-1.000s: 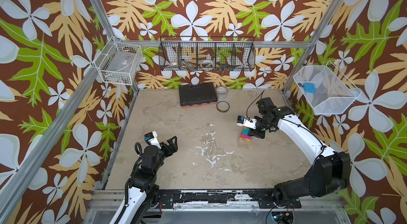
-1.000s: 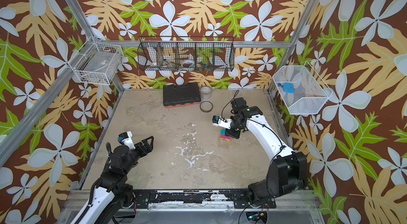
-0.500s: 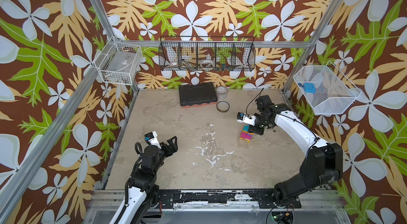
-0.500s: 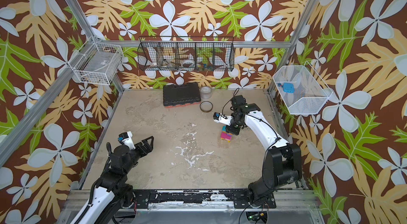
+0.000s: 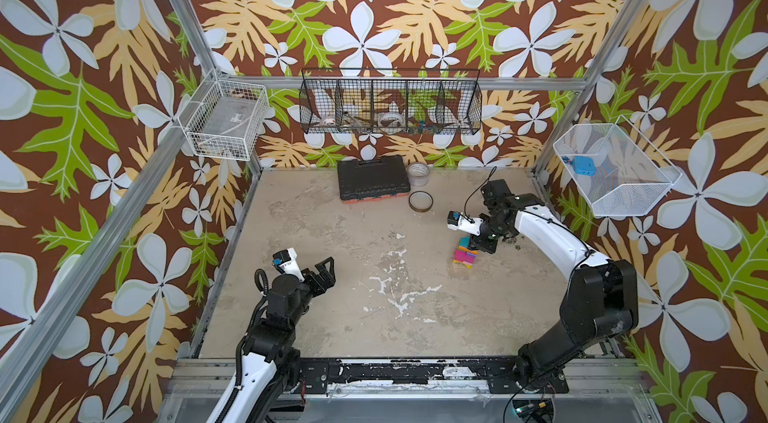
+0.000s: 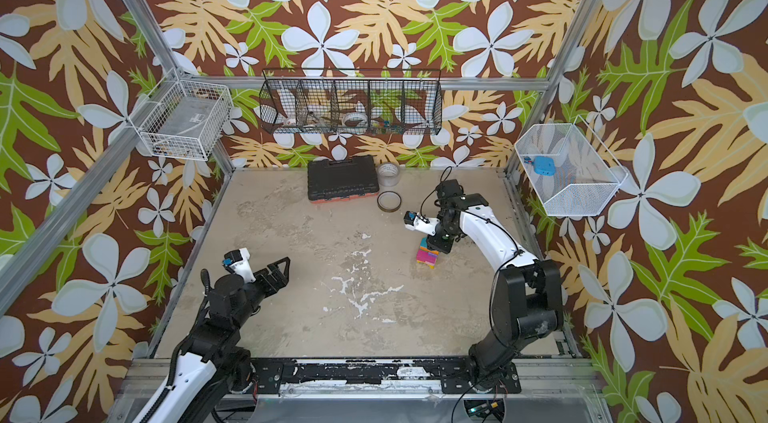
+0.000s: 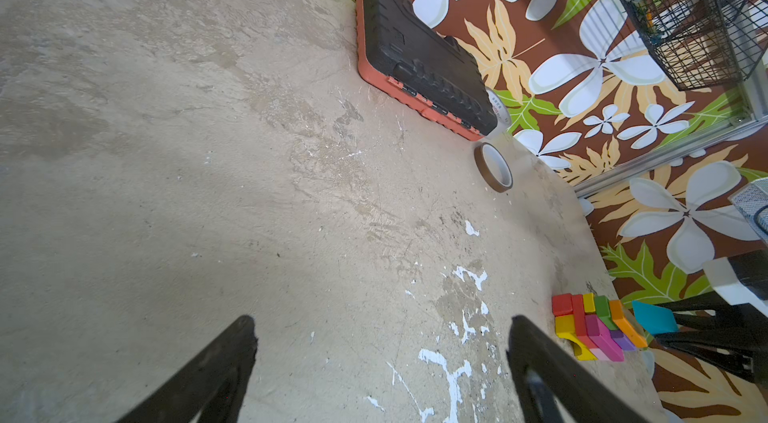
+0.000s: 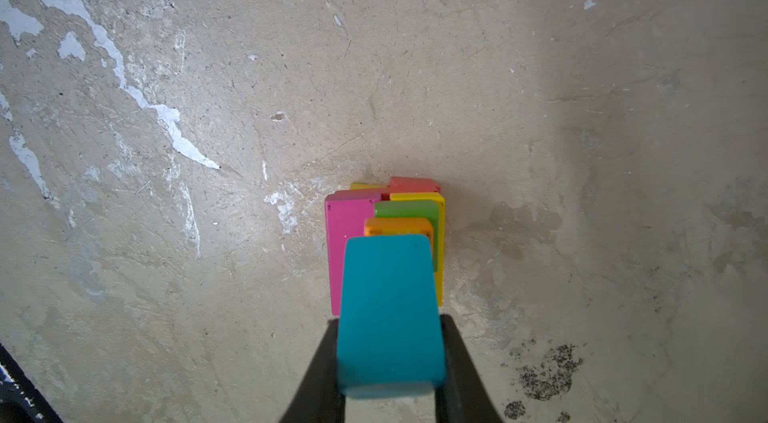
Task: Build the wood block tower
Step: 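Lower the teal block onto the stack top with the right gripper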
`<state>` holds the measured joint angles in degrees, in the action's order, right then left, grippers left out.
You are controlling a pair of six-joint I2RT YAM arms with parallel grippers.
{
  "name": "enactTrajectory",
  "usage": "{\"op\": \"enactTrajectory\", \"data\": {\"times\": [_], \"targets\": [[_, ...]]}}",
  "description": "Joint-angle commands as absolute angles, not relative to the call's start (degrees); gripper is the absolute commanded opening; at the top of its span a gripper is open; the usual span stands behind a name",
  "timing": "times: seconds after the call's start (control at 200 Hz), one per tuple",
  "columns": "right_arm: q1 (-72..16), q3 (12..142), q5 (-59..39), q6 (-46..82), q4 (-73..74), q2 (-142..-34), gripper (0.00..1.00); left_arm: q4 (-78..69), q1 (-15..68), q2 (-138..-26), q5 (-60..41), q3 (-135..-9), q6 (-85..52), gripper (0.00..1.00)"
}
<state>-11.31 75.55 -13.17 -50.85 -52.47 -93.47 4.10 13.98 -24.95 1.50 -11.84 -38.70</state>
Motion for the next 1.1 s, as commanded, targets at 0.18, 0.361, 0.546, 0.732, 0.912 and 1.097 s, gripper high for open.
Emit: {"op": "enactTrajectory", "data": {"times": [0.18, 0.361, 0.546, 0.732, 0.912, 1.097], "targets": [[-11.3, 75.6, -13.2, -49.8, -52.1, -93.4, 0.3, 2.8, 13.9, -24.9, 1.7, -11.7, -38.4, 0.96], [-11.3, 75.5, -12.5, -49.5, -51.8, -93.4, 0.36, 2.8, 13.9, -24.9, 1.7, -11.7, -38.4, 0.95], [-11.3, 75.0, -11.9, -49.3, -51.5, -92.9, 0.43, 2.8, 13.9, -24.9, 1.7, -11.7, -38.4, 0.95], [-11.3, 75.1, -10.8, -49.2, -51.5, -93.0, 0.44, 2.8, 13.9, -24.9, 1.6, -11.7, -38.5, 0.95], [-11.3, 75.2, -10.8, -49.1, -51.4, -93.0, 0.41, 2.8, 14.0, -24.8, 1.5, -11.7, -38.4, 0.95], [-11.3, 75.1, -11.1, -49.1, -51.6, -93.2, 0.39, 2.8, 14.0, -24.8, 1.5, -11.7, -38.4, 0.95]]}}
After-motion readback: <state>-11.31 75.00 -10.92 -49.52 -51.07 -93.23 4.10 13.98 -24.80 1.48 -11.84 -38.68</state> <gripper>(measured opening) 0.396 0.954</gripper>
